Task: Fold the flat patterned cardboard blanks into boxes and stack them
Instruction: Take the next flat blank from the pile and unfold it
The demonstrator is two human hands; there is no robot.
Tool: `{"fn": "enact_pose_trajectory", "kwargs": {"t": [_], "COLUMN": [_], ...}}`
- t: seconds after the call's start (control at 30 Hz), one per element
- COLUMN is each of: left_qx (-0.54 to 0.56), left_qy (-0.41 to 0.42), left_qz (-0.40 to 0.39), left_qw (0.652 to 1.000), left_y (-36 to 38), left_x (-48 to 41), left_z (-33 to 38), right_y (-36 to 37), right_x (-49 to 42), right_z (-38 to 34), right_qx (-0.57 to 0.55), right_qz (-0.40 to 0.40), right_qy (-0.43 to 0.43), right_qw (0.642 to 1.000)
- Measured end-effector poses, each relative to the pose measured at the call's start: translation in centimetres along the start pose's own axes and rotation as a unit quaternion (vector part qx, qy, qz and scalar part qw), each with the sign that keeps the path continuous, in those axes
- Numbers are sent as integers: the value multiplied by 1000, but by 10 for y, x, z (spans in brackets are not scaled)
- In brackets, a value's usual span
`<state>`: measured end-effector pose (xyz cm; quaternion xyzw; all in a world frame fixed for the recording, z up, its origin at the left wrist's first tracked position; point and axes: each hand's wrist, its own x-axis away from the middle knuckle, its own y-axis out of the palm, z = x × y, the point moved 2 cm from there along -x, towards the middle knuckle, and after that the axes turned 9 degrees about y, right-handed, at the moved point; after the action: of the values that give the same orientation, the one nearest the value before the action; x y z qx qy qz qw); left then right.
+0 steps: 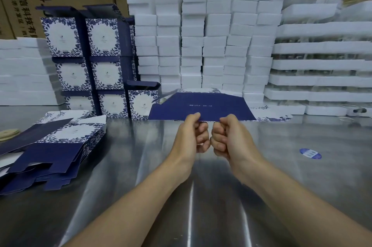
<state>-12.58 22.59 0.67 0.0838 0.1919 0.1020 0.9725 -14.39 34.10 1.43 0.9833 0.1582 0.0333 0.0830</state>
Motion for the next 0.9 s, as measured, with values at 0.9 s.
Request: {"fn": "enact_pose_trajectory", "kwargs": {"t": [0.9], "left_qx": [119], "left_qy": [31], "left_qz": [75], "left_qw": [990], "left_y": [-61], "left_x": [-39], "left_z": [-21], "right_y": [-39], "right_x": [20], "right_z": [-56], "right_qx": [-311], "right_qz": [-117], "right_qy": [5], "right_qw": [943]}}
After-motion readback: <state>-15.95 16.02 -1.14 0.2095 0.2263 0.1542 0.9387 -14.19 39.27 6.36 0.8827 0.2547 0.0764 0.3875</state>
